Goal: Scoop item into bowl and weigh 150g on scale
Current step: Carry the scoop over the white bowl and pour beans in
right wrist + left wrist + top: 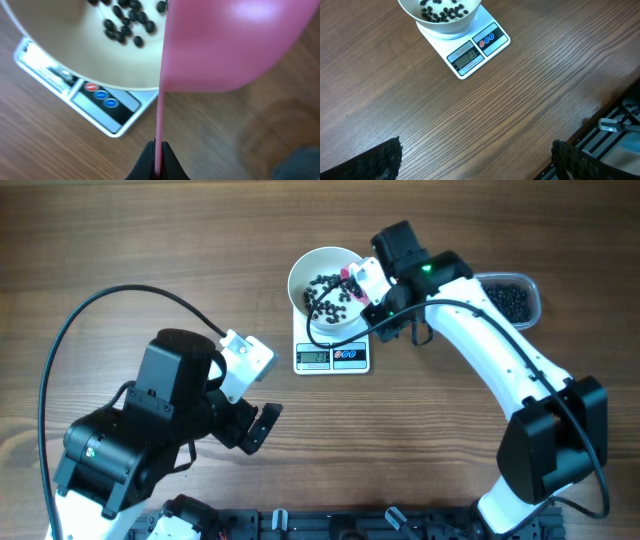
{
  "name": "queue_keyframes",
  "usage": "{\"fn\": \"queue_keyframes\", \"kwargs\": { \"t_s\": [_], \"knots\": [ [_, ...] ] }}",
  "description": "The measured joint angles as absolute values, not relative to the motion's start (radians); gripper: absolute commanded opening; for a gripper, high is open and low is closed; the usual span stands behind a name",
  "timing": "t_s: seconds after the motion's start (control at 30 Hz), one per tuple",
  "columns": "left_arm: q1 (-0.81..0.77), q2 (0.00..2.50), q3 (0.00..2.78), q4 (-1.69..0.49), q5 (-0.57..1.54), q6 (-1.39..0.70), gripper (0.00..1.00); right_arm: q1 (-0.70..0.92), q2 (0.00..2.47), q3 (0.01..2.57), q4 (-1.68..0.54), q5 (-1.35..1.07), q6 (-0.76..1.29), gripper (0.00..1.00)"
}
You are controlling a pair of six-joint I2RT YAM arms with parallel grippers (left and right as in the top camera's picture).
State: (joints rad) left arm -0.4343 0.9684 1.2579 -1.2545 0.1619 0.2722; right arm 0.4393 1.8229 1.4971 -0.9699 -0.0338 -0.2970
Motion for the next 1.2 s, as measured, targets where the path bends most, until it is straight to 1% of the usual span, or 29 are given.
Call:
{"fn": "queue_keyframes", "kwargs": {
  "t_s": [0.13, 0.3, 0.53, 1.2],
  "knots": [
    [-0.434, 0.968, 1.258, -1.254, 0.162, 0.272, 1.0, 0.472, 1.823, 1.497, -0.958, 0.043, -0.316, 0.04],
    [-0.434, 0.968, 1.258, -1.254, 0.162, 0.272, 1.0, 0.495, 1.823, 1.497, -0.943, 0.083, -0.323, 0.04],
    [-0.434, 0.968, 1.258, -1.254, 0.162, 0.272, 1.0, 0.497, 1.823, 1.497, -0.94, 0.16, -0.327, 0.04],
    [-0.434, 0.968, 1.258, -1.254, 0.162, 0.272, 1.0, 0.501, 1.822, 1.497, -0.911, 0.185, -0.327, 0.04]
  ]
}}
